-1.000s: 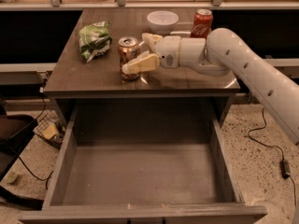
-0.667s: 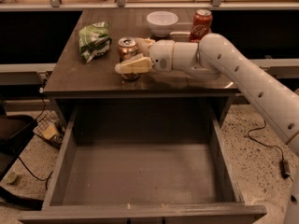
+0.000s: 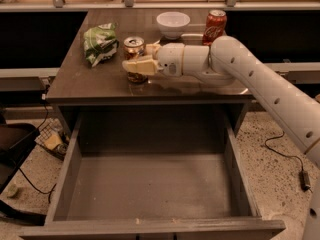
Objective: Knock orange can over
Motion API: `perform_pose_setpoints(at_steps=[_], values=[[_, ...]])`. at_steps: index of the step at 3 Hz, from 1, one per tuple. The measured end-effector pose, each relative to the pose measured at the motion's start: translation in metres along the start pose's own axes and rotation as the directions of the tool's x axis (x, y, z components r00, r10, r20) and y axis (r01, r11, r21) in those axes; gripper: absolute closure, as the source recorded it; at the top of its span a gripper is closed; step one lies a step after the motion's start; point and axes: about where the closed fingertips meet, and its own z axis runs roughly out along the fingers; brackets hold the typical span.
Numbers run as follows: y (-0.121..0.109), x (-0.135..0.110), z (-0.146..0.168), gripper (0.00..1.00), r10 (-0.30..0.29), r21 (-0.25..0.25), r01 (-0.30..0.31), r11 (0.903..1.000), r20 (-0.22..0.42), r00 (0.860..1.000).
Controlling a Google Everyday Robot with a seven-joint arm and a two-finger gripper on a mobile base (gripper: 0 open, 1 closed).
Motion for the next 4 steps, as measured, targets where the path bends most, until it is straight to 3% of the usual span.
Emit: perform_pose_setpoints(at_steps=[1,3,4], values=[[0.002,-0.001,0.004,0.95,0.000,-0.007,0.000,1.0000,0.001,1.000],[0.003,-0.011,0.002,1.00,-0.013,-0.007,0.013,0.9999,-0.035,0.999],[-0.004,-0.038,-0.007,1.00,-0.052,0.020,0.055,0.9983,-0.148,0.988]])
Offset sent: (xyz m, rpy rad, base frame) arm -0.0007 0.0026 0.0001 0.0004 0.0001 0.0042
